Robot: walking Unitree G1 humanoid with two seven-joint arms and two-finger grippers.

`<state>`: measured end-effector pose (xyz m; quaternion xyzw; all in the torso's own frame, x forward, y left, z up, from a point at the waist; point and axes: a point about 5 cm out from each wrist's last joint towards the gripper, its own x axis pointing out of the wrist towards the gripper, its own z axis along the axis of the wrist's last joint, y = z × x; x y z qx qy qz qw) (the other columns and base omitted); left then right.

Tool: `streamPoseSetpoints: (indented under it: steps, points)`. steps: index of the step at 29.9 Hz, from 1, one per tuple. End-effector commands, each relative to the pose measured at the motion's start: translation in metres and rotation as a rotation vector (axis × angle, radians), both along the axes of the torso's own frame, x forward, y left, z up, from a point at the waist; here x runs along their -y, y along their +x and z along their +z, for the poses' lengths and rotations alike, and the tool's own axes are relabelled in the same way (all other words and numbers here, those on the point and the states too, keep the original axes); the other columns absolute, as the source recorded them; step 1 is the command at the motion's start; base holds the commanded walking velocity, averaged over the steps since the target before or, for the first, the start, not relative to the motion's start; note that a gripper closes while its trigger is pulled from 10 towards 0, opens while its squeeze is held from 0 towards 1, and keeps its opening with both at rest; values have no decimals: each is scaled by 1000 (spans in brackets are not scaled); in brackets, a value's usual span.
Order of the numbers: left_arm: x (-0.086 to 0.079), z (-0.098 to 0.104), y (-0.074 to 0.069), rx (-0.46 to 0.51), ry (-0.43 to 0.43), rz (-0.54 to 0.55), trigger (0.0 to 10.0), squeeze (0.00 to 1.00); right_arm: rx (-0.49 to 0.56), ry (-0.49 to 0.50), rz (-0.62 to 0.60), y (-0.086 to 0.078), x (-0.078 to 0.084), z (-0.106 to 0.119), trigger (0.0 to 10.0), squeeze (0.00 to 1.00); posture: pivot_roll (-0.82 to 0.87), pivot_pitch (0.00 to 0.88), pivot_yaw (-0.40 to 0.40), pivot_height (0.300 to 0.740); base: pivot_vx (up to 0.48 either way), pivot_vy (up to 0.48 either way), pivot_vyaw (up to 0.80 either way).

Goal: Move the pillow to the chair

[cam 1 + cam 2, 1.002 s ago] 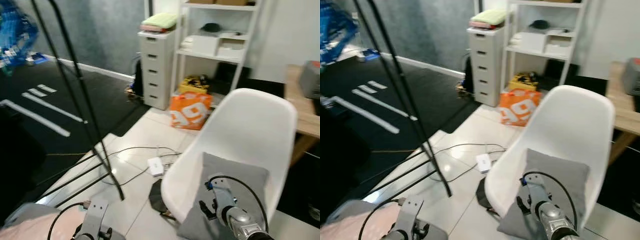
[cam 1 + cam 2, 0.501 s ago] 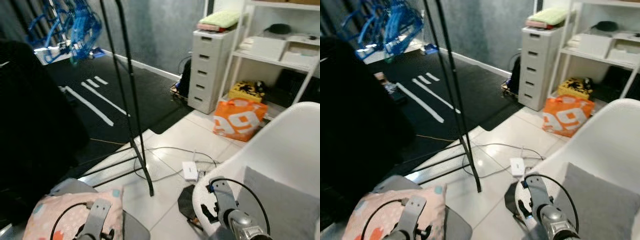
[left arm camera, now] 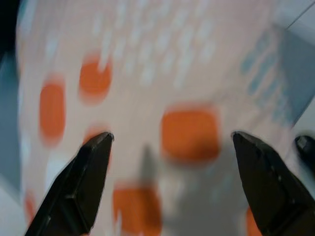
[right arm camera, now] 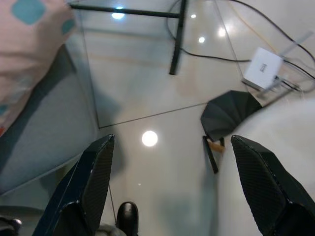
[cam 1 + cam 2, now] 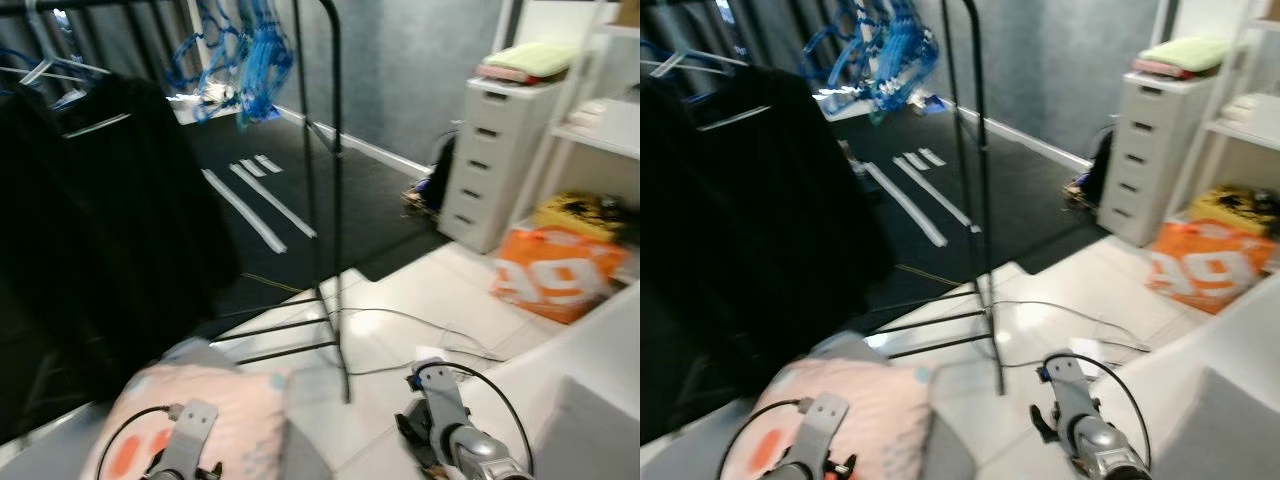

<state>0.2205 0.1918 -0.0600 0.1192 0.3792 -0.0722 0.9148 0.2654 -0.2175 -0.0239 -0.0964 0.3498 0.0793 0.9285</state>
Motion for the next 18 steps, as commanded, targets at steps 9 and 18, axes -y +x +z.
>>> streamPoseSetpoints:
  steps: [9,18]
  points:
    - [-1,-1,-1,-8,-22,12,10000,0,2,16,-2,1,-3,0,10000,0,-215,19,29,737,0,0,754]
    - [-2,0,-1,-14,-22,8,10000,0,-8,14,-11,0,-3,-1,10000,0,-217,31,32,737,0,0,728]
